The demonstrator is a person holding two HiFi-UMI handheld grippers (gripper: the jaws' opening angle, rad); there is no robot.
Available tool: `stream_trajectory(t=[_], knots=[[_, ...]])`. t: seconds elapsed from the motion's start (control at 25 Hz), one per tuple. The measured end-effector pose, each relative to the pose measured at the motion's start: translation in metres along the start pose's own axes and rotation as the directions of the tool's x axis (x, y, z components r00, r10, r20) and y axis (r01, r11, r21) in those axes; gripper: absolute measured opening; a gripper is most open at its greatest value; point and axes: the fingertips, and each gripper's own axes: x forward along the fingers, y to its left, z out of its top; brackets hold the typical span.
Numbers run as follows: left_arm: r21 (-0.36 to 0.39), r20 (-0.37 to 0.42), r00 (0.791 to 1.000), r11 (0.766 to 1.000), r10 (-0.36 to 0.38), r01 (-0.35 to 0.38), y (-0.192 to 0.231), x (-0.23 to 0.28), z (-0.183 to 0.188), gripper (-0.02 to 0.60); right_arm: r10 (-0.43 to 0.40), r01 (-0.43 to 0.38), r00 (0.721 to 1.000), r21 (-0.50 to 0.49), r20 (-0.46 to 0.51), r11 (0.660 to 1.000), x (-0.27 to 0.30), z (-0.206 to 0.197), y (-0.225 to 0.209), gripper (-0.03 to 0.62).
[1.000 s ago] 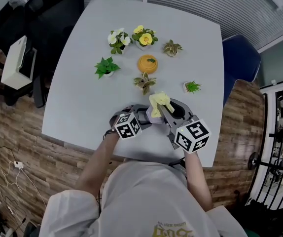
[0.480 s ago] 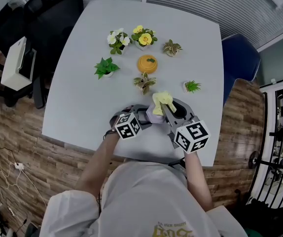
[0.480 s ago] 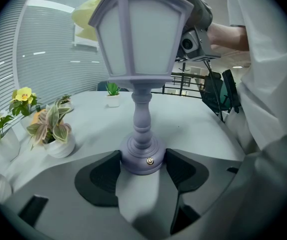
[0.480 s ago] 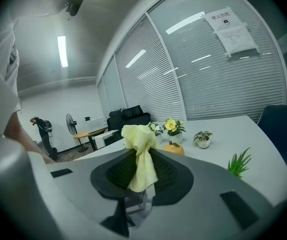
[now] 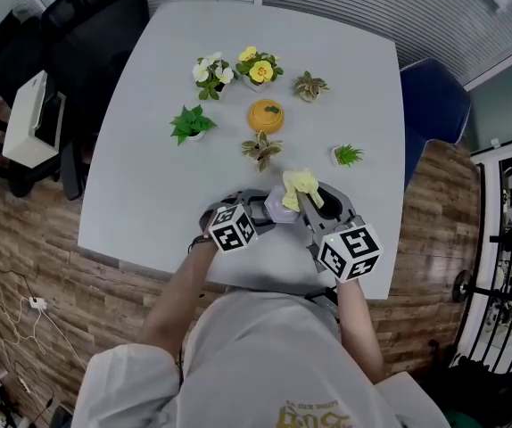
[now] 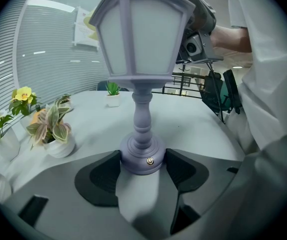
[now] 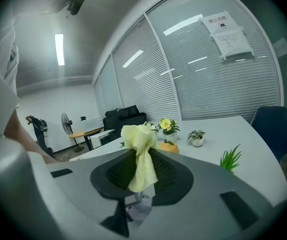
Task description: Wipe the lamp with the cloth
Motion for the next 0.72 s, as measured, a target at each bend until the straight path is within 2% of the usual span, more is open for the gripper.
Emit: stream_trajectory(t=[0.72], knots=[[-0.005,-0.005,1.000,1.000,-0.006,0.006,0.000,0.001,-0.001,0.296,-0.008,0.007,0.999,-0.029,-0.039,1.000,-0.026,-0.013,0.007,0.086]])
